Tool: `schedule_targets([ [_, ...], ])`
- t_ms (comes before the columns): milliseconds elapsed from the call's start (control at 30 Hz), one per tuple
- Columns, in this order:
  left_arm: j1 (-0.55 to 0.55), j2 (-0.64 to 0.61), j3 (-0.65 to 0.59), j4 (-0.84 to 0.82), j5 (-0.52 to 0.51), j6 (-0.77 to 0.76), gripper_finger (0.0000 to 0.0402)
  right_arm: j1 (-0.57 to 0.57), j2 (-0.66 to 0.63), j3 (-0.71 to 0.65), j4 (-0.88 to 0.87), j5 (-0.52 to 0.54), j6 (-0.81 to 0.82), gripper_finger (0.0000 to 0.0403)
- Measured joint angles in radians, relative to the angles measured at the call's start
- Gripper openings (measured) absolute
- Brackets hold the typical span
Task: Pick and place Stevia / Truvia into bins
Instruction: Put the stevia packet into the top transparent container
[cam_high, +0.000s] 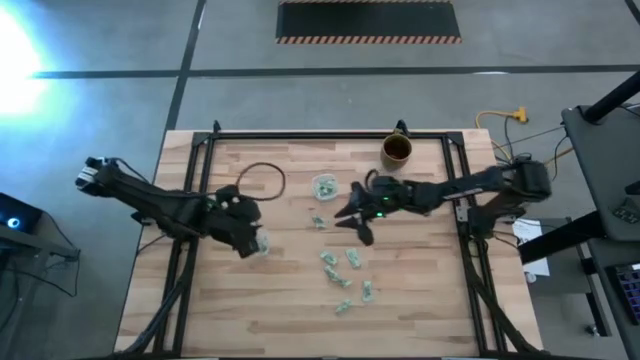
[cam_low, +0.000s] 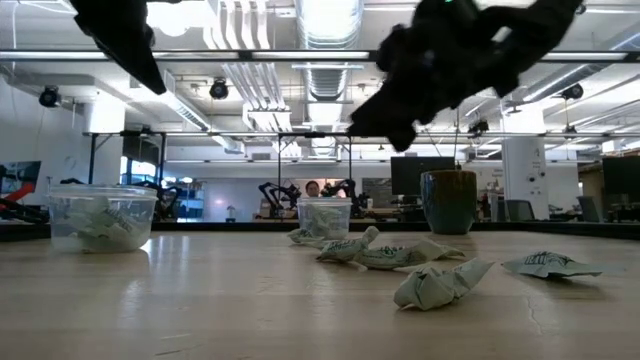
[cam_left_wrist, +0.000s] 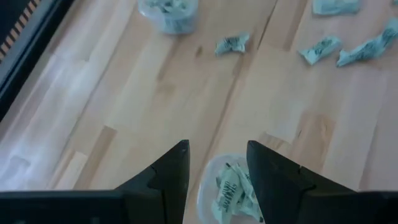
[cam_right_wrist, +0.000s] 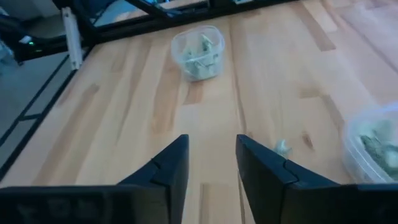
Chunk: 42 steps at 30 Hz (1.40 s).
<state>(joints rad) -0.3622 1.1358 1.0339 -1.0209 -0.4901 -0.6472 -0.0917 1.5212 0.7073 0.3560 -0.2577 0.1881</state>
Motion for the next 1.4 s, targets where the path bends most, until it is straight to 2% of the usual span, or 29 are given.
schedule_targets([
  [267,0.0,-0.188,-0.049,0.019,-0.018,0.003,0.0144,0.001,0.246,0.194,-0.039,0.002,0.078,0.0156],
  [433,0.0,-0.261,-0.094,0.018,-0.017,0.004,0.0144,0.017,0.316,0.282,-0.159,0.111,0.097,0.0159],
  [667,-0.001,-0.315,-0.149,0.02,-0.016,0.012,0.0144,0.041,0.34,0.339,-0.212,0.278,0.107,0.0144],
  [800,-0.001,-0.329,-0.173,0.03,-0.016,0.033,0.0144,0.045,0.343,0.351,-0.28,0.334,0.114,0.0136],
  [1300,0.0,-0.333,-0.178,0.109,-0.017,0.133,0.0144,0.064,0.344,0.307,-0.26,0.369,0.171,0.0128],
  [1400,0.0,-0.33,-0.178,0.13,-0.017,0.14,0.0144,0.063,0.344,0.299,-0.246,0.407,0.186,0.0126],
])
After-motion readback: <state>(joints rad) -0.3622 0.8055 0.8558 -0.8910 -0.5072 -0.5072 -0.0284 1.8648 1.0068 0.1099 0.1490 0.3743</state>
